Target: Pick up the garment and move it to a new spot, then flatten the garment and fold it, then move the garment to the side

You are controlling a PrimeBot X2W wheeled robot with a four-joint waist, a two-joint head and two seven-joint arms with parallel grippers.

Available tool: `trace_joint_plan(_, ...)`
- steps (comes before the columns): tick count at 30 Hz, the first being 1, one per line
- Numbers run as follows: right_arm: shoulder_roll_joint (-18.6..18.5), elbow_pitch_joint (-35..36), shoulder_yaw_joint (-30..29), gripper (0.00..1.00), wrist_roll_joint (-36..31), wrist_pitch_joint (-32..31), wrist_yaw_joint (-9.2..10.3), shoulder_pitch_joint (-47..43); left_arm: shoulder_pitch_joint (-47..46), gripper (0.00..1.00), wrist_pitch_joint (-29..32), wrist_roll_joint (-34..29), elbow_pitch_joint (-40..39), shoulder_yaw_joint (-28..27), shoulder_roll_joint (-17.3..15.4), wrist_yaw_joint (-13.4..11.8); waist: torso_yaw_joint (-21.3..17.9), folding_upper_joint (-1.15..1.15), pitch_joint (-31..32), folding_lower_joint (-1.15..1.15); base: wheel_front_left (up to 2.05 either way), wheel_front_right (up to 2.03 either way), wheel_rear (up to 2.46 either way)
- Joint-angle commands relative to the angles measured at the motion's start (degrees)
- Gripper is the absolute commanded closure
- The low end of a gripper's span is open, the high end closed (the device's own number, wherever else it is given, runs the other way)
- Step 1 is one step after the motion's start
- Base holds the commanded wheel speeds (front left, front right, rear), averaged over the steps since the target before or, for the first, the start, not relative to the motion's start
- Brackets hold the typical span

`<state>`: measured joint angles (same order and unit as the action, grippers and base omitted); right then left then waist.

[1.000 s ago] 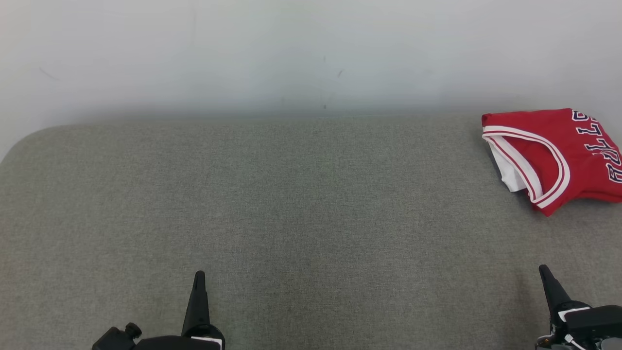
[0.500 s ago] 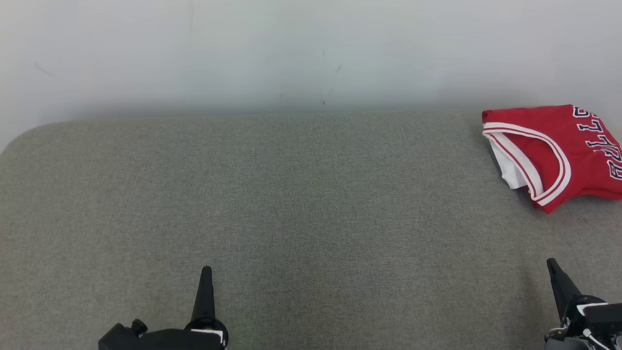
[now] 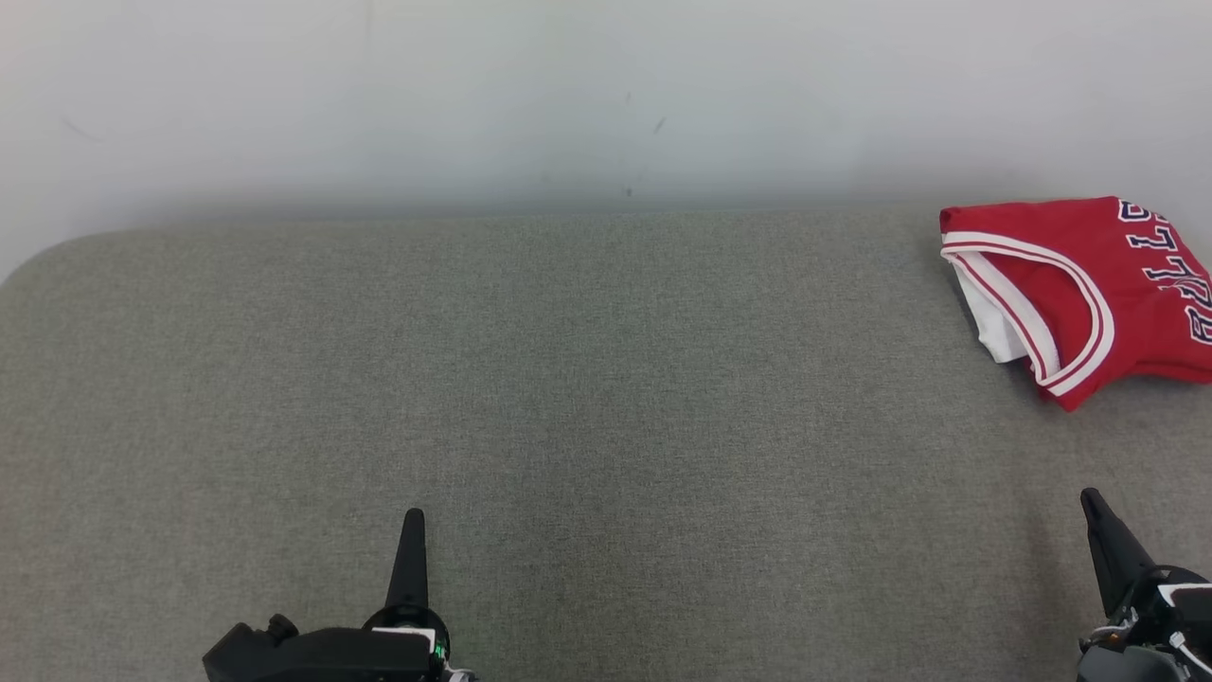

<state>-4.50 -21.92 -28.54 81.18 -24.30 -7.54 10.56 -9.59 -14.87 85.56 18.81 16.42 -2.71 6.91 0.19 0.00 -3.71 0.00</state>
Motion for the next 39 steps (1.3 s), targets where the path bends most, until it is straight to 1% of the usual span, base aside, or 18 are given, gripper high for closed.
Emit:
trace_joint_plan(1, -0.31, -0.03, -0.58, 1.0, 1.25, -0.68, 0.08, 0.65, -1.07, 1.0, -0.21, 1.48, 0.03, 0.29, -0.27, 0.27, -0.02, 0.0, -0.07, 0.0, 0.0, 0.0, 0.0)
trace_joint_plan(22, -0.51, -1.09, -4.06, 1.0, 9.33, -5.14, 0.1, 2.42, -2.84, 1.0, -0.22, 10.23, 1.1, 2.37, -0.3, 0.71, -0.23, 0.0, -1.05, 0.0, 0.0, 0.0, 0.0)
trace_joint_plan(39, -0.48, -1.07, -3.95, 1.0, 9.07, -4.96, 0.1, 2.22, -2.84, 1.0, -0.22, 10.03, 1.02, 2.3, -0.29, 0.71, -0.23, 0.0, -1.05, 0.0, 0.0, 0.0, 0.0)
